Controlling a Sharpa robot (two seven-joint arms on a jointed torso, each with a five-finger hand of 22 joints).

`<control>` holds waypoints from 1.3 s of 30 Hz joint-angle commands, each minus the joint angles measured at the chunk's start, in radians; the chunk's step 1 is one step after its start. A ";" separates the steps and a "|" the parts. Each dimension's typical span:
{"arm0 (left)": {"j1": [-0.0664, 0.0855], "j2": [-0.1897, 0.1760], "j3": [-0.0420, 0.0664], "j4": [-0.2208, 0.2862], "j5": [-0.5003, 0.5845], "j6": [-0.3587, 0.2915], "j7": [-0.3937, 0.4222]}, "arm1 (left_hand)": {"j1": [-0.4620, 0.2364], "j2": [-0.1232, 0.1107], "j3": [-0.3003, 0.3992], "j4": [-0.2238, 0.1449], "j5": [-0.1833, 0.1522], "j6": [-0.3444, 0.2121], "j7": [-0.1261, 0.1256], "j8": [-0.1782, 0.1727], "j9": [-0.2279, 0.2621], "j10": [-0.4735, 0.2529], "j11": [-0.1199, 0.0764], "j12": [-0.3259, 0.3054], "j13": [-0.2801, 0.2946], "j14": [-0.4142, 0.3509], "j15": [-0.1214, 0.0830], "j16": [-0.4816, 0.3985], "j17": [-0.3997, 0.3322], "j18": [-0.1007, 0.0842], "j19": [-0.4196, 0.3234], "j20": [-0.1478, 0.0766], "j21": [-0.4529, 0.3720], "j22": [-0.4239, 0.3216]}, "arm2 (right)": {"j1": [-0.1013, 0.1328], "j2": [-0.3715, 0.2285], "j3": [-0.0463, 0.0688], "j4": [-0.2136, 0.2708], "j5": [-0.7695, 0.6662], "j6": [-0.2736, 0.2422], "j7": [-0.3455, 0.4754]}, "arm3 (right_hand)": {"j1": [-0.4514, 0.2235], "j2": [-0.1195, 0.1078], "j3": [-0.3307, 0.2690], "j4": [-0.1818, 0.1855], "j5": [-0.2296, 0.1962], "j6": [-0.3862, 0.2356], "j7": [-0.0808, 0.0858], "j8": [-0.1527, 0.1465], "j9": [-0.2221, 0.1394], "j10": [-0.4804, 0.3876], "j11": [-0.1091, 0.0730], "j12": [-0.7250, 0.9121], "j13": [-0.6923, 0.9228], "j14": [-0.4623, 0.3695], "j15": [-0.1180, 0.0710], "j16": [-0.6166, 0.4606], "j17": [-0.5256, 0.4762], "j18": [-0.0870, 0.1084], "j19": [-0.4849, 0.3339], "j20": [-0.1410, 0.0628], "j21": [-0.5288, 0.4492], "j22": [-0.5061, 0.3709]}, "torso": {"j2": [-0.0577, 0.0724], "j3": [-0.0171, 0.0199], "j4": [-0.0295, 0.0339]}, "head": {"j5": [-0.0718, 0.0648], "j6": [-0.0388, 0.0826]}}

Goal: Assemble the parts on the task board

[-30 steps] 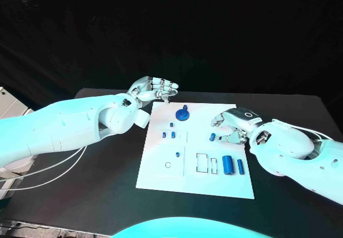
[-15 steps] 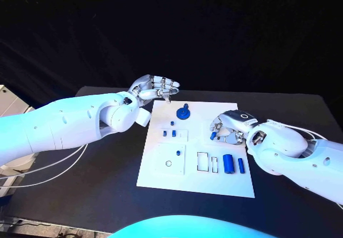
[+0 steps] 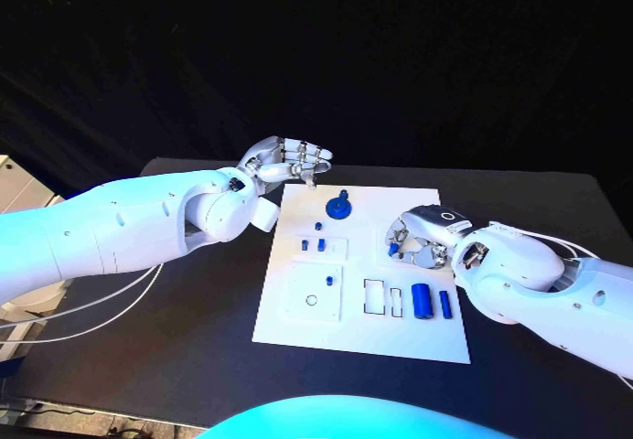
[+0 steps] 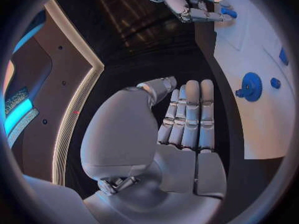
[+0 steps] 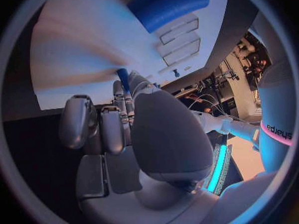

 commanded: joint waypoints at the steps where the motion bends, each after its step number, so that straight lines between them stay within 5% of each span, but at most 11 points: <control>1: 0.001 0.002 0.001 0.001 0.005 0.016 0.003 | 0.003 0.005 -0.005 -0.002 0.004 -0.007 0.000 -0.005 -0.002 -0.006 0.002 0.004 -0.001 -0.003 0.001 -0.007 -0.002 0.015 0.000 0.007 -0.005 -0.001 | -0.003 0.003 -0.001 0.000 -0.003 0.013 0.013 | -0.003 0.010 0.026 -0.001 0.003 0.013 -0.002 0.008 0.001 0.016 -0.002 -0.010 0.000 0.032 -0.010 0.006 0.002 -0.011 0.012 -0.004 0.005 0.135 | 0.000 -0.0003 0.0002 | -0.001 -0.001; 10: 0.001 0.003 0.001 0.000 0.005 0.017 0.002 | 0.003 0.005 -0.005 -0.002 0.004 -0.007 0.000 -0.005 -0.002 -0.006 0.002 0.004 -0.001 -0.003 0.001 -0.007 -0.002 0.015 0.000 0.007 -0.005 -0.001 | -0.011 0.008 -0.001 -0.002 -0.019 -0.064 -0.014 | -0.004 0.030 0.178 -0.020 0.003 0.063 -0.019 0.047 0.030 0.103 -0.022 -0.038 0.011 0.033 -0.031 0.011 0.005 -0.016 0.022 -0.014 0.041 0.153 | 0.000 -0.0004 0.0008 | -0.002 -0.003; 14: 0.001 0.003 0.001 0.000 0.005 0.017 0.002 | 0.003 0.005 -0.005 -0.002 0.004 -0.007 0.000 -0.005 -0.002 -0.006 0.002 0.004 -0.001 -0.003 0.001 -0.007 -0.002 0.015 0.000 0.007 -0.005 -0.001 | -0.013 0.003 -0.001 0.005 -0.029 -0.105 -0.030 | -0.036 0.006 0.276 -0.050 0.002 0.052 -0.022 0.083 0.074 0.143 -0.028 -0.064 0.022 0.033 -0.036 0.013 0.005 -0.019 0.026 -0.020 0.057 0.163 | -0.001 -0.0013 0.0014 | -0.003 -0.003; 19: 0.001 0.003 0.001 -0.002 0.005 0.017 0.002 | 0.003 0.005 -0.005 -0.002 0.004 -0.007 0.000 -0.005 -0.002 -0.006 0.002 0.004 -0.001 -0.003 0.001 -0.007 -0.002 0.015 0.000 0.007 -0.005 -0.001 | -0.012 -0.014 -0.001 0.028 -0.025 -0.130 -0.033 | -0.066 -0.008 0.323 -0.071 0.000 0.041 -0.021 0.103 0.101 0.156 -0.029 -0.081 0.028 0.032 -0.036 0.013 0.004 -0.020 0.027 -0.021 0.059 0.167 | -0.002 -0.0022 0.0007 | 0.000 -0.003; 30: 0.001 0.006 0.001 -0.011 0.006 0.018 0.003 | 0.003 0.006 -0.006 -0.003 0.004 -0.006 0.000 -0.004 -0.002 -0.006 0.002 0.007 -0.001 -0.003 0.001 -0.007 -0.002 0.015 0.001 0.007 -0.006 -0.001 | 0.017 -0.068 0.013 0.152 0.025 -0.178 -0.020 | -0.086 -0.016 0.346 -0.085 -0.001 0.034 -0.021 0.114 0.117 0.162 -0.029 -0.091 0.033 0.032 -0.036 0.013 0.001 -0.019 0.026 -0.021 0.056 0.168 | -0.002 -0.0013 -0.0024 | 0.006 0.005; 39: 0.000 0.014 0.001 -0.017 0.009 0.020 0.004 | 0.003 0.006 -0.006 -0.003 0.004 -0.006 0.000 -0.004 -0.002 -0.006 0.002 0.007 -0.001 -0.003 0.001 -0.007 -0.002 0.015 0.001 0.007 -0.006 -0.001 | -0.001 -0.003 0.013 0.200 0.024 -0.175 0.001 | -0.090 -0.019 0.352 -0.090 -0.001 0.032 -0.020 0.117 0.122 0.163 -0.029 -0.095 0.034 0.031 -0.036 0.012 -0.001 -0.019 0.025 -0.021 0.052 0.168 | -0.001 -0.0009 -0.0011 | 0.012 0.005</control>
